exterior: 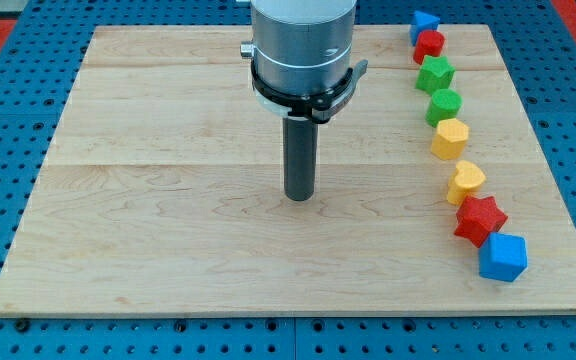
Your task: Move the cube to the bottom left
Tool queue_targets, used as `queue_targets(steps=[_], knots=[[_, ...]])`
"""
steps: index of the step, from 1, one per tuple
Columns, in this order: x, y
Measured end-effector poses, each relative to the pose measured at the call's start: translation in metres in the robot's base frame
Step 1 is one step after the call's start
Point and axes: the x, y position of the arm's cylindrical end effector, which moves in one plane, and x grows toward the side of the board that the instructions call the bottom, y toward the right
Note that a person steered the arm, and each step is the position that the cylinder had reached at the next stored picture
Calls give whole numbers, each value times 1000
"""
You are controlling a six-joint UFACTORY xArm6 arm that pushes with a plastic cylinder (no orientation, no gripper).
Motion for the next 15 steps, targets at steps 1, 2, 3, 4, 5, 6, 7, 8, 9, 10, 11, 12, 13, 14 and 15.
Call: queue_targets(steps=[1, 2, 3, 4, 5, 6, 7, 8, 9, 10, 11, 12, 13, 14, 15], knots=[[0, 0], [7, 0], [46, 5], [92, 44], [121, 118], [132, 156], [133, 196], [132, 261], [100, 265], [87, 200], [88, 119], [83, 47], [67, 52], [57, -12], [56, -82]])
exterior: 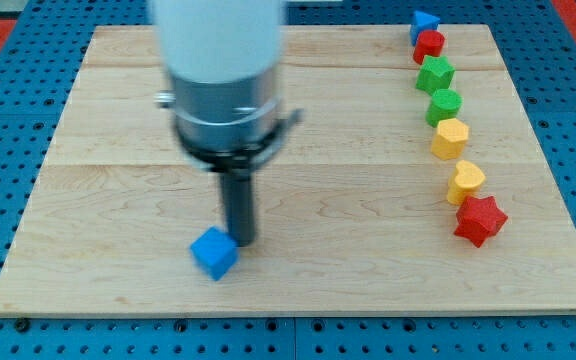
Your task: Move the cube to the bottom left
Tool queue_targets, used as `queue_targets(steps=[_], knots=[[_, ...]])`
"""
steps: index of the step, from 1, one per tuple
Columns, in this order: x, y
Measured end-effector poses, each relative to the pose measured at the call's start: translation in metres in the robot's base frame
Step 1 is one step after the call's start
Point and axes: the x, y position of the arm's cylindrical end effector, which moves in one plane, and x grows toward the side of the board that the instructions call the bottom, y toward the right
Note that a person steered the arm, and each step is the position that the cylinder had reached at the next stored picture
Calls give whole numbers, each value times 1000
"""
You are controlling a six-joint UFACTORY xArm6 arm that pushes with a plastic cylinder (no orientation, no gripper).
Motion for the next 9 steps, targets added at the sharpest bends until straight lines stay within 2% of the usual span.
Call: queue_targets(steps=[1, 2, 4, 5, 7, 8, 9], knots=[[7, 65], [34, 34], [13, -112], [25, -55], [50, 202], [41, 265], [40, 265]])
